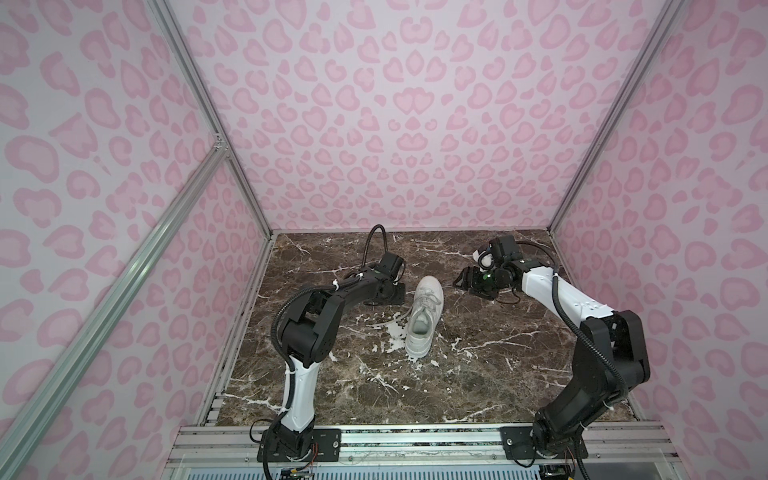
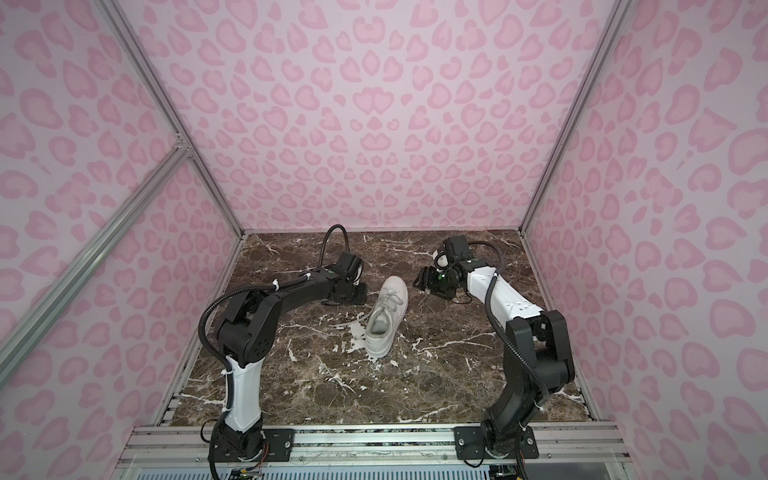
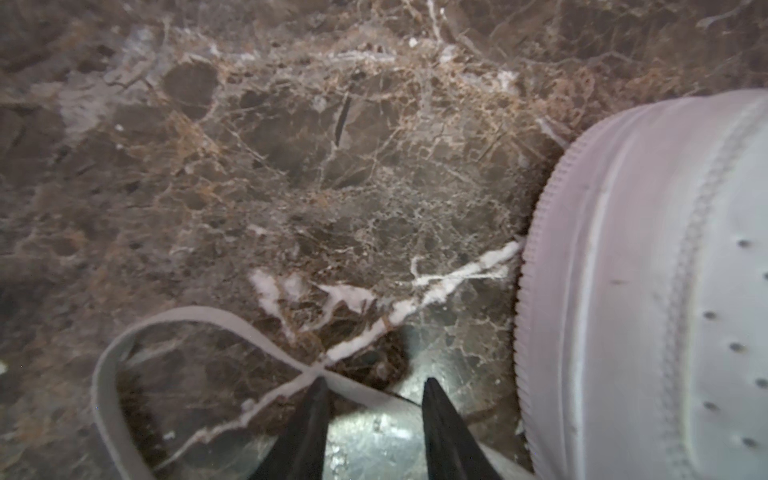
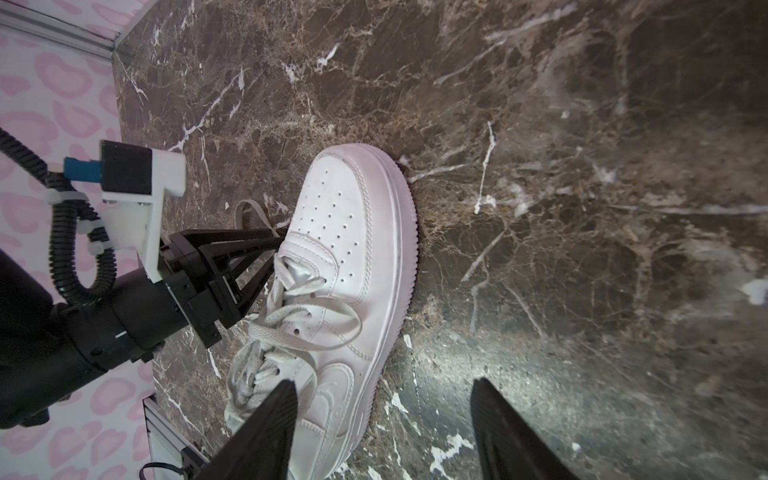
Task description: Tie the shoes
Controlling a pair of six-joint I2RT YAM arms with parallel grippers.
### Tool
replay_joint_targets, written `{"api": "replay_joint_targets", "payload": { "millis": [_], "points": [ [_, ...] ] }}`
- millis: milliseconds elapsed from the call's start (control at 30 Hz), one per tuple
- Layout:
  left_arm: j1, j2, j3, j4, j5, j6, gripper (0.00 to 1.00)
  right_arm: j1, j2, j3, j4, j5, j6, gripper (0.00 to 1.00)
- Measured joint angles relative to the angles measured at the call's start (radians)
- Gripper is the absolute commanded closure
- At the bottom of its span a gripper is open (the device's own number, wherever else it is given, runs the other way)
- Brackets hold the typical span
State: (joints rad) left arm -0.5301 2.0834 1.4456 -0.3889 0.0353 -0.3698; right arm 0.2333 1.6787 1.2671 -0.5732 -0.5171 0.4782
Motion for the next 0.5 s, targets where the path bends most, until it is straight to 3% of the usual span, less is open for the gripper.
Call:
{"api": "replay_joint_targets", "payload": {
  "millis": [133,300,500],
  "points": [
    [-0.005,0.025,0.034,-0.014,-0.018,0.0,0.71,-0.006,-0.008,-0.007,0.0,-0.003,-0.003,0.32],
    [-0.013,0.047,0.064,-0.029,-0.029,0.005,0.92,-0.014,-0.009,-0.014,0.004,-0.003,-0.011,0.33],
    [-0.013,0.032,0.071,-0.08,-0.027,0.008,0.96,-0.013,-0.013,-0.028,0.032,-0.012,-0.038,0.33]
  ]
}}
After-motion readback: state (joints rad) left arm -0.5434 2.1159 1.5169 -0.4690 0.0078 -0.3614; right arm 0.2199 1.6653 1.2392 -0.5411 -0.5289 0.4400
